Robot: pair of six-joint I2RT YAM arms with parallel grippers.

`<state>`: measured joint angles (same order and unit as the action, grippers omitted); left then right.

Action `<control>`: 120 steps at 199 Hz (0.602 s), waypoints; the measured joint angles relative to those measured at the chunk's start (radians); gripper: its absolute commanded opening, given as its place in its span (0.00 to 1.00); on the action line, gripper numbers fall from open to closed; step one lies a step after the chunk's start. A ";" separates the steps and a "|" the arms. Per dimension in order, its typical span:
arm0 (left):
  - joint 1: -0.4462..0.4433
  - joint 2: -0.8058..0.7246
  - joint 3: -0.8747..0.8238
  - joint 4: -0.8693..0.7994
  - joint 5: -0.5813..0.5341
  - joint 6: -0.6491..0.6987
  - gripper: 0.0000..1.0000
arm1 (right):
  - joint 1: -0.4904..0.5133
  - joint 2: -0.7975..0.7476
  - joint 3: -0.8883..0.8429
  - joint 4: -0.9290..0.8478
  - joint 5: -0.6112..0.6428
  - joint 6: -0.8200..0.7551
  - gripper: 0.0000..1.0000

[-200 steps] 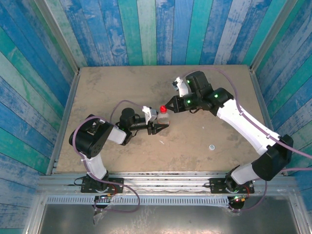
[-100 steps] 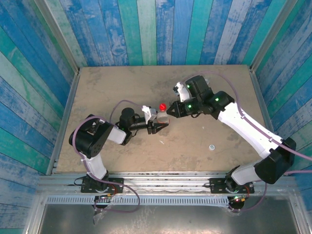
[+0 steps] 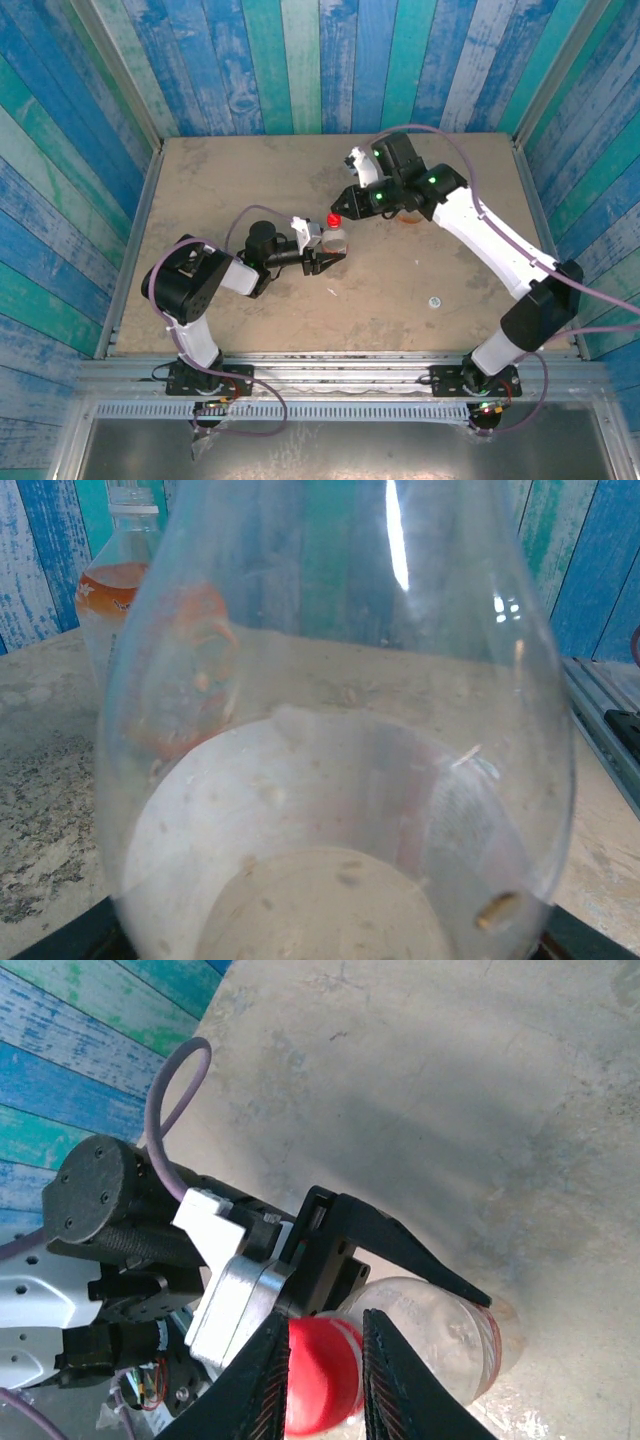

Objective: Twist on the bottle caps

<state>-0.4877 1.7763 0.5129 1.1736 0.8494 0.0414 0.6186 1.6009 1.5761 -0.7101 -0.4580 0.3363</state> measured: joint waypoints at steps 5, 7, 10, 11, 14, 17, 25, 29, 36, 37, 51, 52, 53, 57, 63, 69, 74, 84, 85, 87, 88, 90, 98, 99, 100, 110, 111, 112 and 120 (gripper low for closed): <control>0.000 0.000 0.000 -0.001 0.000 0.000 0.63 | 0.000 0.006 0.002 0.000 -0.007 0.000 0.22; 0.000 0.000 0.001 -0.001 0.000 0.000 0.63 | 0.000 0.008 0.002 -0.001 -0.009 -0.001 0.21; 0.000 0.000 0.001 -0.002 0.000 0.000 0.63 | 0.000 0.010 0.002 -0.001 -0.014 -0.001 0.21; 0.000 0.000 0.001 -0.002 0.000 0.000 0.63 | 0.000 0.011 0.002 -0.001 -0.014 -0.001 0.21; 0.000 0.000 0.001 -0.002 0.000 0.000 0.63 | 0.000 0.013 0.002 -0.001 -0.018 -0.001 0.20; 0.000 0.000 0.001 -0.002 0.000 0.000 0.63 | 0.000 0.014 0.002 -0.001 -0.022 -0.001 0.19; 0.000 0.000 0.002 -0.003 0.000 0.000 0.63 | 0.000 0.014 0.002 0.000 -0.030 -0.001 0.18; 0.000 0.000 0.002 -0.003 0.000 0.000 0.63 | 0.000 0.014 0.002 -0.001 -0.035 -0.001 0.17; 0.000 0.000 0.002 -0.004 0.001 0.000 0.63 | 0.000 0.014 0.002 -0.001 -0.038 -0.001 0.15; 0.000 0.000 0.002 -0.004 0.001 0.000 0.63 | 0.000 0.014 0.002 -0.001 -0.039 -0.001 0.15; 0.000 0.000 0.002 -0.004 0.002 0.000 0.63 | -0.002 0.014 0.002 0.001 -0.043 0.000 0.12; 0.000 0.000 0.002 -0.004 0.002 0.000 0.63 | -0.002 0.014 0.002 0.001 -0.043 0.000 0.12; 0.000 0.000 0.002 -0.004 0.002 0.000 0.63 | -0.002 0.014 0.001 0.001 -0.044 0.000 0.12; 0.000 0.000 0.002 -0.005 0.002 0.000 0.63 | -0.003 0.013 0.000 0.003 -0.044 0.000 0.11; 0.000 0.000 0.002 -0.004 0.003 0.000 0.63 | -0.003 0.011 -0.005 0.007 -0.045 0.000 0.11; 0.000 0.000 0.002 -0.005 0.004 0.000 0.62 | -0.004 0.007 -0.010 0.011 -0.046 0.001 0.11; 0.000 0.000 0.002 -0.005 0.005 0.000 0.63 | -0.004 0.003 -0.014 0.014 -0.046 0.001 0.11; 0.000 0.000 0.002 -0.005 0.009 0.000 0.62 | -0.004 -0.007 -0.027 0.021 -0.046 0.003 0.11; 0.000 0.000 0.002 -0.005 0.009 0.000 0.62 | -0.004 -0.008 -0.028 0.021 -0.046 0.003 0.11; 0.000 0.000 0.002 -0.005 0.010 0.000 0.62 | -0.004 -0.010 -0.030 0.022 -0.046 0.003 0.11; 0.000 0.000 0.002 -0.005 0.010 0.000 0.62 | -0.004 -0.012 -0.032 0.022 -0.046 0.003 0.11; 0.000 0.000 0.002 -0.005 0.010 0.000 0.62 | -0.004 -0.014 -0.034 0.023 -0.046 0.003 0.11; 0.000 0.000 0.002 -0.005 0.014 0.000 0.62 | -0.004 -0.024 -0.045 0.026 -0.045 0.005 0.10; 0.000 0.000 0.002 -0.005 0.014 0.000 0.62 | -0.004 -0.025 -0.046 0.026 -0.044 0.005 0.10; 0.000 0.000 0.002 -0.005 0.014 0.000 0.62 | -0.004 -0.026 -0.047 0.027 -0.044 0.005 0.10; 0.000 0.000 0.002 -0.007 0.019 0.000 0.62 | -0.004 -0.039 -0.063 0.032 -0.043 0.007 0.09; 0.000 0.000 0.002 -0.007 0.019 0.000 0.62 | -0.004 -0.040 -0.064 0.032 -0.043 0.007 0.09; 0.000 0.000 0.002 -0.007 0.019 0.000 0.62 | -0.004 -0.041 -0.065 0.033 -0.043 0.008 0.09; 0.000 0.000 0.002 -0.008 0.022 0.000 0.62 | -0.004 -0.052 -0.079 0.040 -0.043 0.011 0.09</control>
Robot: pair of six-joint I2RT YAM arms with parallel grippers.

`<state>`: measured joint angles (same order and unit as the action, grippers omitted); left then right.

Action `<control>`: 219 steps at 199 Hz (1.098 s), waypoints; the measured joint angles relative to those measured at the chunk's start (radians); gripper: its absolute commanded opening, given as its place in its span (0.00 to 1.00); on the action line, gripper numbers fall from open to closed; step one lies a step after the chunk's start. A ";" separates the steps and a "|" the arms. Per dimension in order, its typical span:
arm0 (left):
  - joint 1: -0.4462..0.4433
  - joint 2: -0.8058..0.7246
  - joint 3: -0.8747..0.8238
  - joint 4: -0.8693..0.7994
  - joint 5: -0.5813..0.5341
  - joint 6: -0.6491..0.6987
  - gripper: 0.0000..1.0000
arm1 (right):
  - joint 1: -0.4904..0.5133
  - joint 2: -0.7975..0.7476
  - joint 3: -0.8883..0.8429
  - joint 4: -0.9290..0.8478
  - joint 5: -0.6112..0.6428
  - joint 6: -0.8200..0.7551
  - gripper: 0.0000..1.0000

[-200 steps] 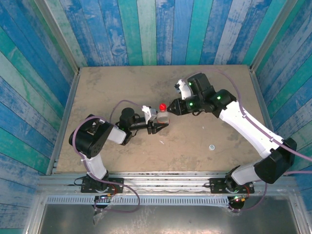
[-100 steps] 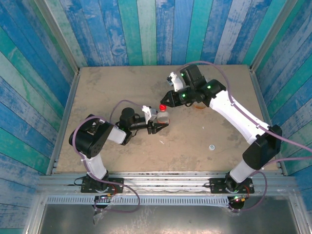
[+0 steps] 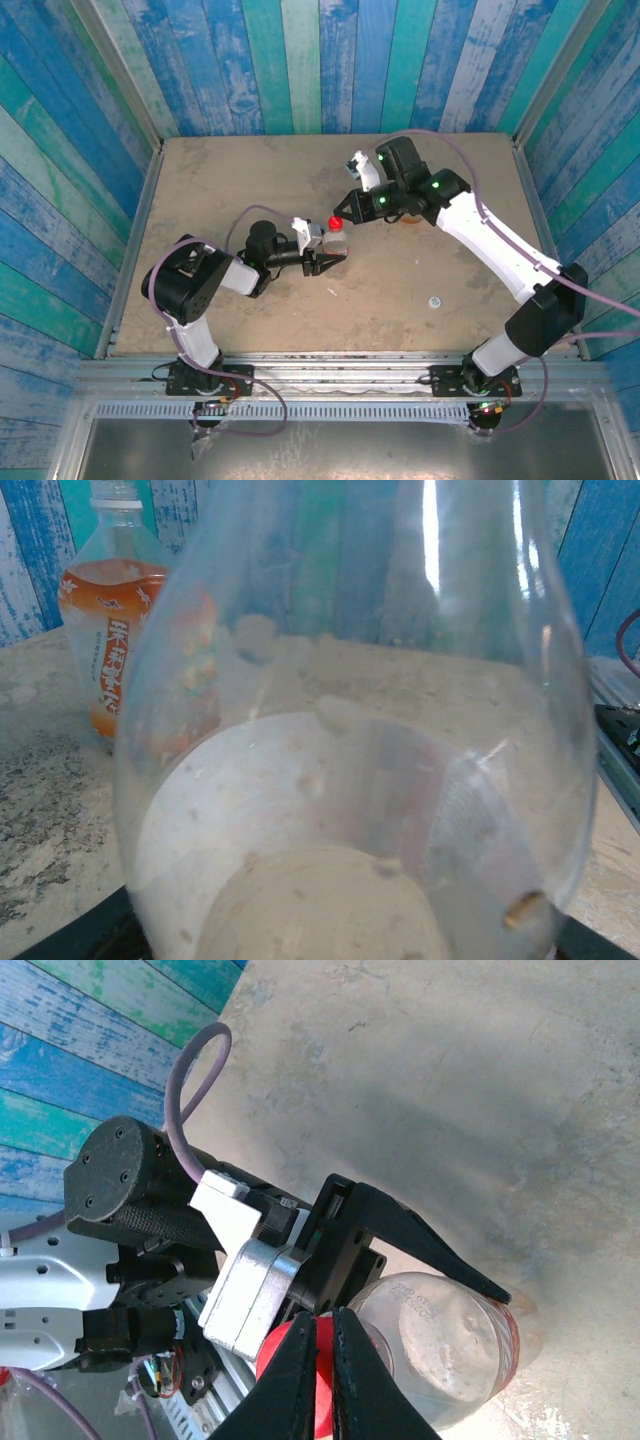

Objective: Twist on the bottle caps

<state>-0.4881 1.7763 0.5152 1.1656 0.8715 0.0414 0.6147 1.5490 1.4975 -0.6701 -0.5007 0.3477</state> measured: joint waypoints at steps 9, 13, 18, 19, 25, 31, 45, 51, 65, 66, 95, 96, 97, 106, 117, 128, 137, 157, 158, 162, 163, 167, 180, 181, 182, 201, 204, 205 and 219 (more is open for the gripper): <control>0.000 0.000 0.000 -0.001 0.002 0.000 0.62 | 0.000 -0.013 -0.015 0.006 0.002 0.003 0.09; 0.000 0.000 0.000 -0.002 0.003 0.000 0.62 | 0.000 -0.019 -0.021 0.010 0.004 0.004 0.09; 0.000 0.000 0.000 -0.002 0.003 0.000 0.62 | 0.000 -0.026 -0.028 0.010 0.006 0.006 0.09; 0.000 0.000 0.000 -0.002 0.003 0.000 0.62 | 0.000 -0.027 -0.029 0.011 0.006 0.007 0.09; 0.001 0.000 0.000 -0.002 0.003 -0.001 0.62 | 0.000 -0.035 -0.038 0.013 0.008 0.010 0.09; 0.003 0.000 0.000 -0.002 0.002 -0.002 0.62 | 0.001 -0.044 -0.047 0.014 0.008 0.013 0.09; 0.005 0.000 0.000 -0.002 0.002 -0.007 0.62 | 0.006 -0.060 -0.066 0.021 0.008 0.023 0.09; 0.006 0.000 0.000 -0.002 -0.002 -0.010 0.62 | 0.010 -0.065 -0.074 0.020 0.008 0.025 0.09; 0.010 0.000 0.002 -0.004 -0.006 -0.016 0.62 | 0.021 -0.073 -0.095 0.010 0.006 0.032 0.09; 0.010 0.000 0.002 -0.004 -0.006 -0.016 0.62 | 0.022 -0.073 -0.096 0.010 0.006 0.032 0.09; 0.011 0.000 0.005 -0.011 -0.010 -0.014 0.62 | 0.032 -0.076 -0.118 -0.011 0.010 0.038 0.11; 0.011 0.000 0.005 -0.011 -0.010 -0.014 0.62 | 0.032 -0.076 -0.118 -0.011 0.011 0.039 0.12; 0.011 0.000 0.005 -0.011 -0.010 -0.013 0.62 | 0.032 -0.077 -0.118 -0.012 0.012 0.039 0.12; 0.011 0.000 0.007 -0.016 -0.010 -0.010 0.62 | 0.032 -0.083 -0.118 -0.017 0.023 0.036 0.13; 0.011 0.000 0.010 -0.024 -0.009 -0.002 0.62 | 0.032 -0.095 -0.117 -0.024 0.033 0.029 0.18; 0.010 0.000 0.014 -0.035 -0.009 0.013 0.62 | 0.031 -0.108 -0.112 -0.037 0.043 0.010 0.26; 0.010 -0.002 0.019 -0.051 -0.009 0.034 0.62 | 0.031 -0.111 -0.097 -0.056 0.050 -0.014 0.35; 0.006 -0.020 0.036 -0.120 -0.013 0.100 0.62 | 0.031 -0.111 -0.037 -0.108 0.063 -0.105 0.52; 0.006 -0.021 0.036 -0.124 -0.014 0.102 0.62 | 0.031 -0.111 -0.034 -0.111 0.064 -0.107 0.52; 0.003 -0.027 0.037 -0.138 -0.016 0.115 0.62 | 0.031 -0.111 -0.021 -0.121 0.068 -0.132 0.55; 0.003 -0.029 0.037 -0.142 -0.017 0.119 0.62 | 0.031 -0.112 -0.018 -0.124 0.069 -0.135 0.55; 0.000 -0.036 0.039 -0.161 -0.019 0.134 0.62 | 0.031 -0.113 -0.004 -0.134 0.075 -0.162 0.58; -0.009 -0.056 0.048 -0.217 -0.026 0.179 0.62 | 0.032 -0.121 0.031 -0.161 0.090 -0.247 0.63; -0.010 -0.056 0.049 -0.220 -0.026 0.181 0.62 | 0.032 -0.122 0.032 -0.162 0.092 -0.254 0.63; -0.010 -0.058 0.050 -0.223 -0.026 0.184 0.62 | 0.032 -0.124 0.034 -0.165 0.095 -0.262 0.63; -0.018 -0.071 0.062 -0.274 -0.027 0.227 0.59 | 0.032 -0.151 0.055 -0.205 0.116 -0.396 0.63; -0.019 -0.071 0.063 -0.278 -0.027 0.232 0.59 | 0.032 -0.158 0.056 -0.210 0.117 -0.423 0.63; -0.019 -0.072 0.064 -0.280 -0.027 0.233 0.58 | 0.032 -0.160 0.056 -0.211 0.117 -0.431 0.63; -0.020 -0.073 0.068 -0.293 -0.026 0.246 0.58 | 0.032 -0.191 0.056 -0.233 0.121 -0.541 0.63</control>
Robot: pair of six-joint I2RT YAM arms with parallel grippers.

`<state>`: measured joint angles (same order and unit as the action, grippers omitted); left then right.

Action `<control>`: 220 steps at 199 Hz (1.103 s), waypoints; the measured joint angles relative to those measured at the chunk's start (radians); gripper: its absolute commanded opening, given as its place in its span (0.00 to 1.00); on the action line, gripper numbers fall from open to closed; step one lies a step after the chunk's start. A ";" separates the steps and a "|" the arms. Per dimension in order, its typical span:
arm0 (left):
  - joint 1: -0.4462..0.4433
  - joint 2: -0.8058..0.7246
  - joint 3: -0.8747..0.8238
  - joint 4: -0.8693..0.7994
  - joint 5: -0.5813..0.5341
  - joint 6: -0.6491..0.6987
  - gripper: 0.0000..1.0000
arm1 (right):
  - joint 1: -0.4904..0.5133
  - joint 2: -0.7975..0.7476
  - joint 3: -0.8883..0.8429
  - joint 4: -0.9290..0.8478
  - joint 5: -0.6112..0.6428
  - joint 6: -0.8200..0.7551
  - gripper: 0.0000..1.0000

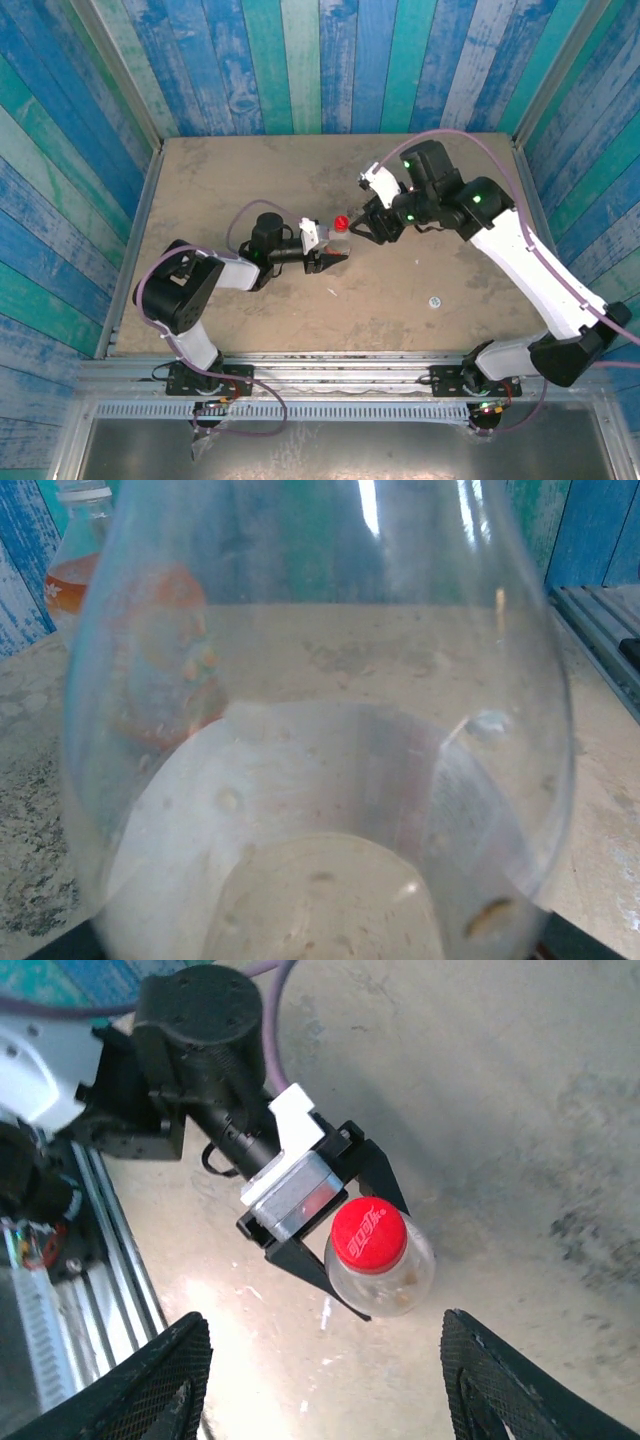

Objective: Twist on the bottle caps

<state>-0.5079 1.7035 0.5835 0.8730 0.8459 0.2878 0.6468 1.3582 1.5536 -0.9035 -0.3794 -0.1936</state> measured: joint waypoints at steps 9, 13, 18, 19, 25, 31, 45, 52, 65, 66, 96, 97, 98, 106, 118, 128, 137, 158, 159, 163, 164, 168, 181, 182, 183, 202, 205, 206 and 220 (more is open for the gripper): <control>0.000 -0.001 0.001 -0.004 0.001 0.004 0.59 | 0.000 -0.016 0.000 -0.010 0.003 -0.058 0.63; 0.000 -0.002 0.001 -0.004 0.002 0.004 0.59 | 0.000 -0.022 0.000 -0.015 0.005 -0.082 0.63; 0.000 -0.002 0.001 -0.004 0.002 0.004 0.59 | 0.000 -0.028 0.000 -0.020 0.008 -0.108 0.63; 0.000 -0.002 0.001 -0.004 0.002 0.004 0.59 | 0.000 -0.030 0.000 -0.022 0.009 -0.117 0.63; 0.000 -0.002 0.001 -0.004 0.002 0.004 0.59 | 0.000 -0.034 0.000 -0.028 0.013 -0.143 0.63; 0.000 -0.002 0.001 -0.004 0.002 0.003 0.59 | 0.000 -0.036 0.001 -0.036 0.016 -0.171 0.63; 0.000 -0.002 0.001 -0.004 0.002 0.004 0.59 | 0.000 -0.032 0.005 -0.050 0.019 -0.218 0.63; 0.000 -0.002 0.001 -0.004 0.003 0.004 0.59 | 0.000 -0.027 0.006 -0.059 0.021 -0.240 0.63; 0.000 -0.002 0.001 -0.004 0.003 0.004 0.59 | 0.002 -0.014 0.018 -0.079 0.026 -0.274 0.63; 0.000 -0.002 0.001 -0.004 0.004 0.004 0.59 | 0.002 -0.012 0.019 -0.080 0.027 -0.277 0.63; 0.000 -0.004 0.001 -0.008 0.006 0.006 0.59 | 0.028 0.031 0.068 -0.123 0.061 -0.354 0.64; 0.000 -0.005 0.001 -0.008 0.006 0.006 0.59 | 0.029 0.032 0.069 -0.124 0.062 -0.356 0.64; 0.000 -0.005 0.001 -0.009 0.006 0.007 0.59 | 0.031 0.035 0.072 -0.127 0.063 -0.361 0.64; 0.000 -0.007 0.001 -0.015 0.006 0.011 0.59 | 0.038 0.046 0.087 -0.138 0.069 -0.379 0.64; -0.002 -0.013 0.001 -0.027 0.005 0.023 0.58 | 0.051 0.066 0.113 -0.159 0.082 -0.411 0.63; -0.004 -0.021 0.001 -0.044 0.003 0.038 0.58 | 0.061 0.089 0.141 -0.178 0.092 -0.439 0.63; -0.007 -0.031 0.001 -0.063 0.001 0.056 0.58 | 0.070 0.111 0.169 -0.198 0.097 -0.462 0.63; -0.014 -0.049 0.001 -0.099 -0.005 0.096 0.58 | 0.091 0.167 0.240 -0.249 0.113 -0.509 0.62; -0.014 -0.050 0.001 -0.100 -0.005 0.098 0.58 | 0.092 0.169 0.242 -0.251 0.113 -0.510 0.62; -0.015 -0.052 0.001 -0.105 -0.006 0.105 0.58 | 0.096 0.179 0.254 -0.261 0.115 -0.517 0.62; -0.015 -0.053 0.001 -0.106 -0.006 0.108 0.58 | 0.096 0.181 0.256 -0.263 0.116 -0.519 0.62; -0.016 -0.055 0.000 -0.110 -0.006 0.114 0.57 | 0.100 0.191 0.266 -0.272 0.118 -0.526 0.61; -0.019 -0.061 -0.001 -0.119 -0.006 0.135 0.57 | 0.112 0.219 0.299 -0.303 0.124 -0.546 0.61; -0.019 -0.061 -0.001 -0.121 -0.006 0.136 0.58 | 0.113 0.220 0.301 -0.305 0.124 -0.547 0.61; -0.019 -0.061 -0.001 -0.121 -0.006 0.137 0.57 | 0.113 0.222 0.303 -0.307 0.125 -0.548 0.60; -0.020 -0.063 -0.001 -0.127 -0.005 0.150 0.58 | 0.130 0.256 0.330 -0.335 0.134 -0.567 0.60; -0.021 -0.063 -0.001 -0.127 -0.005 0.151 0.57 | 0.132 0.259 0.332 -0.338 0.136 -0.568 0.60; -0.021 -0.063 -0.001 -0.127 -0.005 0.151 0.58 | 0.132 0.261 0.333 -0.339 0.137 -0.568 0.60; -0.021 -0.063 -0.001 -0.127 -0.002 0.154 0.58 | 0.141 0.279 0.343 -0.353 0.141 -0.576 0.59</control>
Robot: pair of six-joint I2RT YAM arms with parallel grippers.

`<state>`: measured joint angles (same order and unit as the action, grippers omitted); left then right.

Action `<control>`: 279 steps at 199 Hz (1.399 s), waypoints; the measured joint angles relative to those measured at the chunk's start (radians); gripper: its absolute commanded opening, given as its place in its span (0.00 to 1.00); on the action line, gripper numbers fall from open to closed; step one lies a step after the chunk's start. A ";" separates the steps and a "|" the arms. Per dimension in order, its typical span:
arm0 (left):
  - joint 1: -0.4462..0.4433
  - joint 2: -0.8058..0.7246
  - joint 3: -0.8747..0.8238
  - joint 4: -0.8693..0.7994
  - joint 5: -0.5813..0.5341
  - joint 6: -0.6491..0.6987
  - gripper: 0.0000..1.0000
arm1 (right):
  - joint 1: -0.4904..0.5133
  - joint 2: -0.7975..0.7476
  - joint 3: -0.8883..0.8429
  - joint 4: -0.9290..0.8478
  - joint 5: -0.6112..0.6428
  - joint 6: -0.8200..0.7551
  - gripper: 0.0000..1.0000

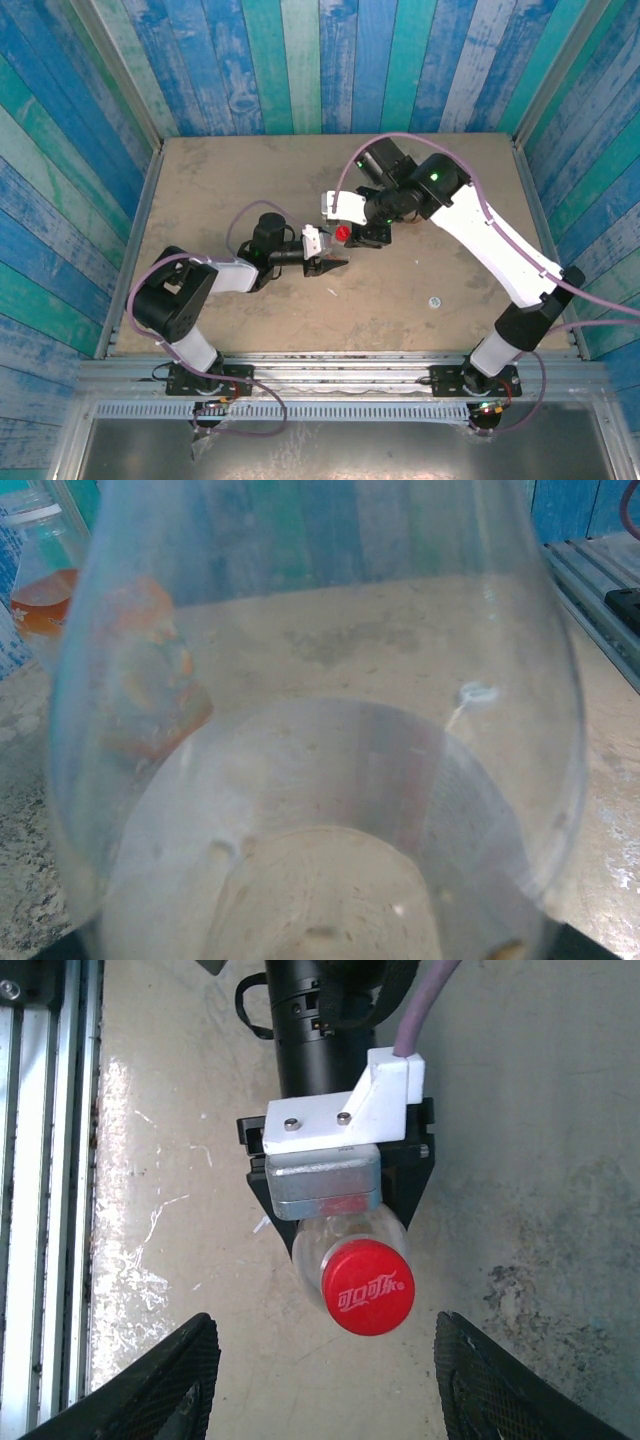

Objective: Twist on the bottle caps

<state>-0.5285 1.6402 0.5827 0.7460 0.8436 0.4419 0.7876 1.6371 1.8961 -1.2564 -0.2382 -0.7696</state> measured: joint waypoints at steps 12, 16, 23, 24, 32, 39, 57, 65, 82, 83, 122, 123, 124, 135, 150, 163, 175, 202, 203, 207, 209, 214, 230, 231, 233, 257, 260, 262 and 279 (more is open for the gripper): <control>0.000 0.000 0.000 0.000 0.000 0.002 0.58 | 0.005 0.014 0.005 -0.003 0.006 -0.002 0.59; 0.000 0.000 0.000 0.000 0.001 0.002 0.58 | 0.006 0.019 0.006 -0.005 0.008 -0.003 0.60; 0.000 0.000 0.000 0.000 0.001 0.003 0.58 | 0.009 0.026 0.006 -0.006 0.014 -0.005 0.60; 0.000 0.000 0.000 0.000 0.001 0.003 0.58 | 0.009 0.027 0.006 -0.007 0.014 -0.005 0.60; 0.000 0.000 0.000 0.000 0.001 0.003 0.58 | 0.011 0.036 0.008 -0.010 0.023 -0.006 0.61; 0.000 0.000 0.000 0.000 0.002 0.003 0.58 | 0.013 0.043 0.008 -0.010 0.030 -0.006 0.63; 0.000 0.000 0.000 0.000 0.002 0.003 0.58 | 0.016 0.053 0.008 -0.009 0.046 -0.006 0.65; 0.000 0.000 0.000 0.000 0.002 0.003 0.58 | 0.017 0.056 0.008 -0.008 0.053 -0.006 0.65; 0.000 0.000 0.000 0.000 0.003 0.003 0.58 | 0.019 0.064 0.009 -0.008 0.065 -0.006 0.64; 0.000 0.000 0.000 0.000 0.003 0.003 0.58 | 0.019 0.064 0.009 -0.008 0.066 -0.006 0.64; 0.000 0.000 0.000 0.000 0.004 0.003 0.58 | 0.026 0.100 0.010 -0.007 0.081 -0.006 0.58; 0.000 0.000 0.000 0.000 0.004 0.003 0.58 | 0.026 0.101 0.010 -0.007 0.081 -0.006 0.58; 0.000 0.000 0.000 0.000 0.004 0.003 0.58 | 0.026 0.102 0.010 -0.007 0.081 -0.006 0.58; 0.000 0.000 0.000 0.000 0.004 0.003 0.58 | 0.027 0.112 0.010 -0.007 0.082 -0.006 0.55; 0.000 0.000 0.000 0.000 0.004 0.003 0.59 | 0.028 0.120 0.010 -0.007 0.082 -0.006 0.52; 0.000 0.000 0.000 0.000 0.004 0.003 0.59 | 0.028 0.122 0.010 -0.007 0.082 -0.006 0.51; 0.000 0.000 0.000 0.000 0.004 0.003 0.59 | 0.028 0.123 0.010 -0.007 0.082 -0.006 0.49; 0.000 0.000 0.000 0.000 0.005 0.003 0.59 | 0.028 0.124 0.010 -0.006 0.086 -0.006 0.46; 0.000 0.000 0.000 0.000 0.005 0.003 0.60 | 0.028 0.124 0.010 -0.006 0.086 -0.006 0.46; 0.000 0.000 0.000 0.000 0.005 0.003 0.60 | 0.028 0.124 0.010 -0.006 0.087 -0.006 0.46; 0.000 0.000 0.000 0.000 0.005 0.003 0.60 | 0.028 0.124 0.010 -0.005 0.088 -0.006 0.45; 0.000 0.000 0.000 0.000 0.005 0.003 0.61 | 0.028 0.124 0.010 -0.004 0.089 -0.006 0.44; 0.000 0.000 0.000 0.000 0.005 0.003 0.64 | 0.028 0.124 0.010 0.000 0.094 -0.006 0.43; 0.000 0.000 0.000 0.000 0.006 0.003 0.65 | 0.028 0.124 0.010 0.000 0.094 -0.006 0.43; 0.000 0.000 0.000 0.000 0.005 0.002 0.65 | 0.028 0.124 0.010 0.000 0.095 -0.006 0.43; 0.000 0.000 0.000 0.001 0.007 -0.003 0.69 | 0.029 0.124 0.010 0.000 0.105 -0.005 0.38; 0.000 0.000 -0.001 0.000 0.006 -0.005 0.69 | 0.029 0.124 0.010 0.000 0.105 -0.006 0.38; 0.000 0.000 -0.001 0.000 0.007 -0.005 0.69 | 0.029 0.124 0.010 0.000 0.106 -0.006 0.38; 0.000 0.000 -0.008 0.000 0.003 -0.013 0.70 | 0.029 0.125 0.010 0.000 0.108 -0.005 0.37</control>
<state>-0.5285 1.6402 0.5751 0.7460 0.8471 0.4286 0.8162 1.7618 1.9064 -1.2564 -0.1307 -0.7750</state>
